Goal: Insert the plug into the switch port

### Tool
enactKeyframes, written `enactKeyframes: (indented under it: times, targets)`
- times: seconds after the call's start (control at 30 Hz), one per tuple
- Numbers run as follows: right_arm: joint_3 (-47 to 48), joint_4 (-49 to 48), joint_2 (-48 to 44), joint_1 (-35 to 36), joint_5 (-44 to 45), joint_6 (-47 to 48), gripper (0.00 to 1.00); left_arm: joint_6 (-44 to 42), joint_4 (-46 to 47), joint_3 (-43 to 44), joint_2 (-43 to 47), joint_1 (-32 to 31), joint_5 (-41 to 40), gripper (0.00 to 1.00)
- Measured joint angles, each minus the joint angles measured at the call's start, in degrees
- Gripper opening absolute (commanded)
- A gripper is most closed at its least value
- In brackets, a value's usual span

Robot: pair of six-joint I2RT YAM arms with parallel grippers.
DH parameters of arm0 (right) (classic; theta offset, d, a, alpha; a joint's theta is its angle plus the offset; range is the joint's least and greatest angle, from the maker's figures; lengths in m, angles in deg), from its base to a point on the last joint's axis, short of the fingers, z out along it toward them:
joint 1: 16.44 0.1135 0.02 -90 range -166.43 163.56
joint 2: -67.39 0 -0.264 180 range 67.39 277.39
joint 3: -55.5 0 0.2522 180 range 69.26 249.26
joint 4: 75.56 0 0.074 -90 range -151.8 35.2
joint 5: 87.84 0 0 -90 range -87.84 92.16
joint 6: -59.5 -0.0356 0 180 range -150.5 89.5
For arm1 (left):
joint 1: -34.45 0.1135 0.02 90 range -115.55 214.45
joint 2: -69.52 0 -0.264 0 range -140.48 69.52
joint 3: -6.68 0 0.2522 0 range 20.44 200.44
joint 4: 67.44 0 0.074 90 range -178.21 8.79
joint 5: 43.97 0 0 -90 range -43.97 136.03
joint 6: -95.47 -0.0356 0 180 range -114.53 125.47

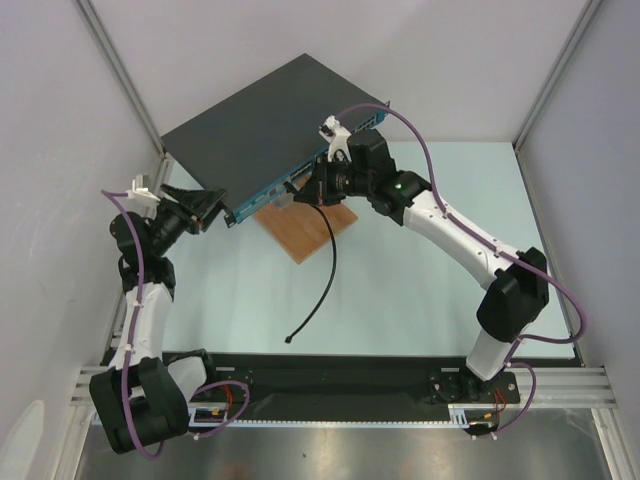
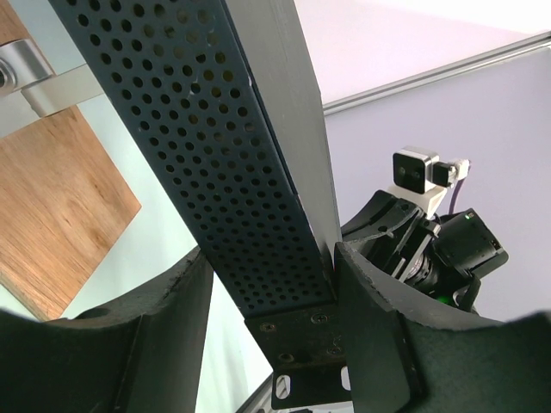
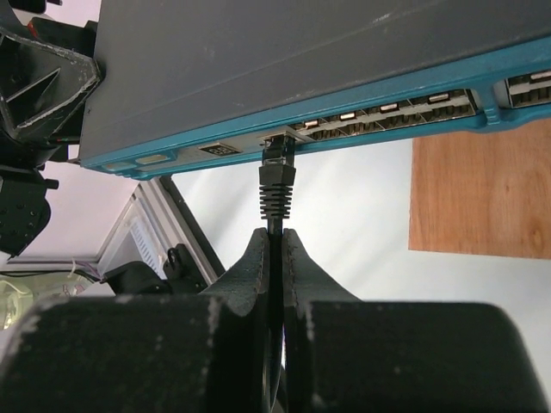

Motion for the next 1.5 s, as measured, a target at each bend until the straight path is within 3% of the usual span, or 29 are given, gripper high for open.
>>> enactKeyframes:
  times: [1.2,1.5]
  targets:
    - [12.79,11.96,7.02,-1.49,-6.54,-0.24,0.00,-1.20,-1.44,1.01,-0.26,-0.11,-1.18,0.01]
    - [10.56,10.62,7.02,-1.46,-6.51,0.63,0.00,-1.86,-1.90,1.16,-0.37,-0.11,-1.14,0.00]
